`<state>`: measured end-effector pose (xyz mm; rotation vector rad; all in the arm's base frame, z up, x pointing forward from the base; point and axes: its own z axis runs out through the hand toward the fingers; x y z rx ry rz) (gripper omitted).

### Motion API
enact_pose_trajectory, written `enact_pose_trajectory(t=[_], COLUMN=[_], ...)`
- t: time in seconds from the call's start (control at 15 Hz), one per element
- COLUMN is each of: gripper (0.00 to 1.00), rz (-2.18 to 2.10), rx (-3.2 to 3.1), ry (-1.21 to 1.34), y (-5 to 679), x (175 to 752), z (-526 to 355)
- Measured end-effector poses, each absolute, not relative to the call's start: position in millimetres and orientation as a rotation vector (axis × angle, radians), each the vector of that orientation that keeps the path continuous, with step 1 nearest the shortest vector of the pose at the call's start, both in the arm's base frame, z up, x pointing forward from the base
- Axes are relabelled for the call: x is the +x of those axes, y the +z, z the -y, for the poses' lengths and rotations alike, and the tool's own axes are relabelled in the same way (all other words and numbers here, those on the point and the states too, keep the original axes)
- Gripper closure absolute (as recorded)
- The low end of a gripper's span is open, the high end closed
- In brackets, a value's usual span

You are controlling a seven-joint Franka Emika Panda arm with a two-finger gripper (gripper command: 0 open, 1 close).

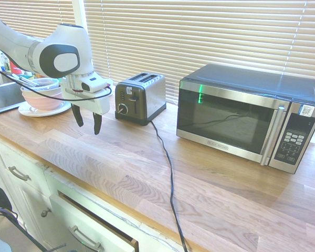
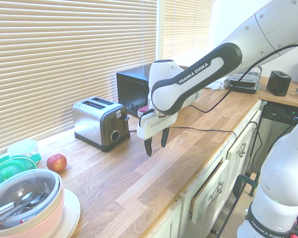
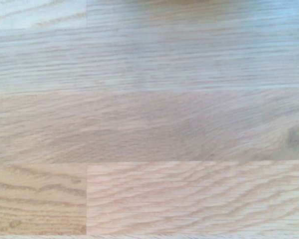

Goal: Press the toaster

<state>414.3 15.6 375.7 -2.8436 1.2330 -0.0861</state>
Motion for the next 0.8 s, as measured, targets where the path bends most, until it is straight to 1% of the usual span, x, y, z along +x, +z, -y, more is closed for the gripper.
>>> enact_pose_trajectory(t=[0.53, 0.8], gripper=[0.00, 0.00], rz=[-1.267, -1.188], rx=[-2.832, -2.855], ry=[-0.084, -0.182], y=[360, 403], x=[426, 468], z=[-9, -9])
